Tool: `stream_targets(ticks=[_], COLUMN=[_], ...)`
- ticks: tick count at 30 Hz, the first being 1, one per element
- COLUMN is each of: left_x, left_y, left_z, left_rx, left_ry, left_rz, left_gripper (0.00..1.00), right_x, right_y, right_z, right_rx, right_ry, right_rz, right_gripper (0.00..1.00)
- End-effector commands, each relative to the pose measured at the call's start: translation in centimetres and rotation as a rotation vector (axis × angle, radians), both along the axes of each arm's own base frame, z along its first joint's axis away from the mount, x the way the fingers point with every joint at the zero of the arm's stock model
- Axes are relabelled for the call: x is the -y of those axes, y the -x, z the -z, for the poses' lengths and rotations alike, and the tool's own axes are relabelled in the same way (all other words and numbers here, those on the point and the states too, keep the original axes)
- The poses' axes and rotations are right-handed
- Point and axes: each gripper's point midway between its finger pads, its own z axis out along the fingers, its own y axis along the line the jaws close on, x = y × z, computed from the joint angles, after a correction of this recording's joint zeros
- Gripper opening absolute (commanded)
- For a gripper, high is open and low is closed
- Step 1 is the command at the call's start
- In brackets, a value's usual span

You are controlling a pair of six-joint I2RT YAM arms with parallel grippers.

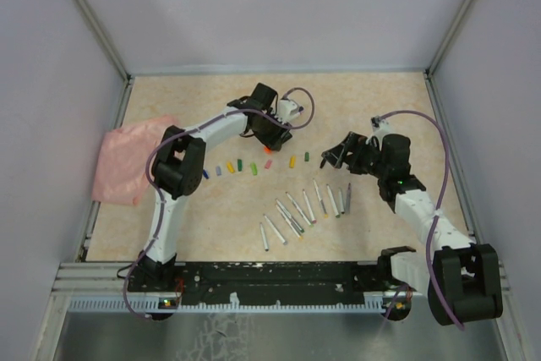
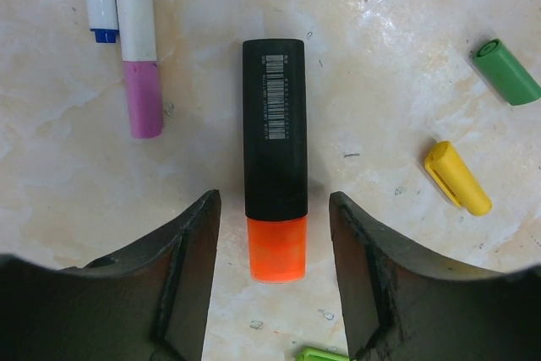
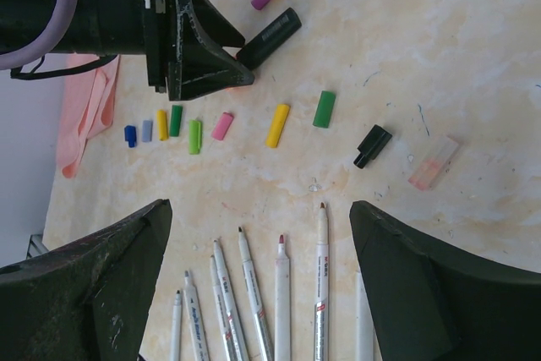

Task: Open the pen caps
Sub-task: Pick up the pen from the center of the board.

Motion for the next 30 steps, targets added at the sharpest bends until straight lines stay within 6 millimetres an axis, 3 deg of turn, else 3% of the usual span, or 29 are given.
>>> stream_targets(ticks=[1,7,13,24,30], left_x=[-0.2,-0.7,-0.8,-0.7,-0.7], left_y=[0.7,1.0,0.6,-0.3,-0.7], left_z=[1.1,2.2,2.0,-0.5,-3.0], left_rx=[-0.035,-0.048,-0.034,0.027,0.053], left_ry=[0.000,-0.027,-0.032,-0.018,0.027], left_rz=[0.023,0.014,0.005,0.007,0.003], left_gripper=[0.58,0.49,0.40,0.08,0.00], right_x=[0.0,0.0,-0.1,-0.2,-0.8], right_y=[-0.8,-0.8,-0.7,-0.5,-0.1], right_z=[-2.4,-2.5,-2.6,-3.2,-4.2], right_rx=[0.089,0.090,0.093,0.115,0.161], right_ry=[-0.005,-0.007,-0.008,-0.012,-0.019], right_rz=[-0.001,-0.004,-0.006,-0.023,-0.067], right_gripper=[0.87,0.87,0.87,0.87,0.86])
